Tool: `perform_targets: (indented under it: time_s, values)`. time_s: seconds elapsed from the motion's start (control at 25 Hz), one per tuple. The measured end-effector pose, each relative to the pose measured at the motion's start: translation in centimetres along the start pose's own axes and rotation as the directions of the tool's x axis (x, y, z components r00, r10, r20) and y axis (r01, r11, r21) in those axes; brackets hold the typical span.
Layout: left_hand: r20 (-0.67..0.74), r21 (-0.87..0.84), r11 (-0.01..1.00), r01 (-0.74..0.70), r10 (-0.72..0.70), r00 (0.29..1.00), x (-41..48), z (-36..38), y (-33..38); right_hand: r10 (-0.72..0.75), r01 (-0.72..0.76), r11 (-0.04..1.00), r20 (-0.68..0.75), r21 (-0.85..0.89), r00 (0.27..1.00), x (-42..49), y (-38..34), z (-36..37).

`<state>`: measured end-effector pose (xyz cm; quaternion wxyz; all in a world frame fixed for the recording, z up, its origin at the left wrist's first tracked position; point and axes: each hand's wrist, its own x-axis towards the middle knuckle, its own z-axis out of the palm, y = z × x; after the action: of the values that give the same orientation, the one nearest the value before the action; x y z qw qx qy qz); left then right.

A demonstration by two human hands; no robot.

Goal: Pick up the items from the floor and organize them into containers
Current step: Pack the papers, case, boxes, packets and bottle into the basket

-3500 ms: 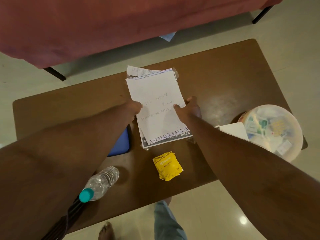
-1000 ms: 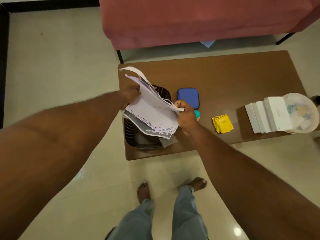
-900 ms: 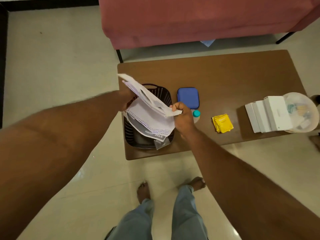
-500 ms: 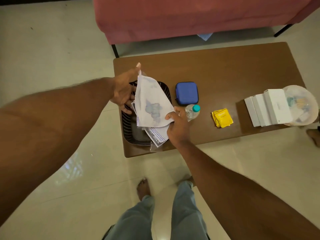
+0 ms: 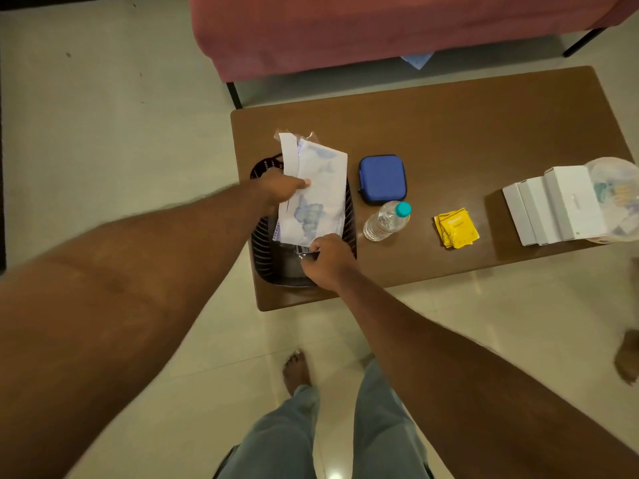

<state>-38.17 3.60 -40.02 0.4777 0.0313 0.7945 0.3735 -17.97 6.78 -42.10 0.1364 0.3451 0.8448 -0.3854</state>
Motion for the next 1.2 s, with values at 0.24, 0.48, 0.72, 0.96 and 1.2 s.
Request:
perform_targets:
  time_s: [0.24,0.48,0.72,0.96,1.2]
  values:
    - [-0.413,0.215,0.977,-0.007,0.098,0.905,-2.5,4.3,-6.2,0.001,0.037,0.994,-0.335,0.106,0.942,1.3,-0.2,0.5]
    - [-0.236,0.08,0.964,0.254,-0.229,0.944,-0.1,4.3,-7.7,0.059,-0.061,0.998,0.05,0.027,0.997,4.7,0.9,0.8]
    - [-0.342,0.501,0.862,0.076,0.116,0.932,1.7,6.4,-9.3,0.052,-0.022,0.965,0.107,-0.26,0.993,7.2,2.1,2.4]
    - [-0.282,0.834,0.551,-0.023,0.462,0.841,2.1,8.2,-13.3,0.031,-0.041,0.888,-0.028,-0.458,0.999,8.4,2.3,4.8]
    - [-0.181,0.958,0.285,0.018,0.559,0.809,1.9,8.5,-13.8,0.025,-0.036,0.869,-0.029,-0.493,0.999,8.5,1.2,3.7]
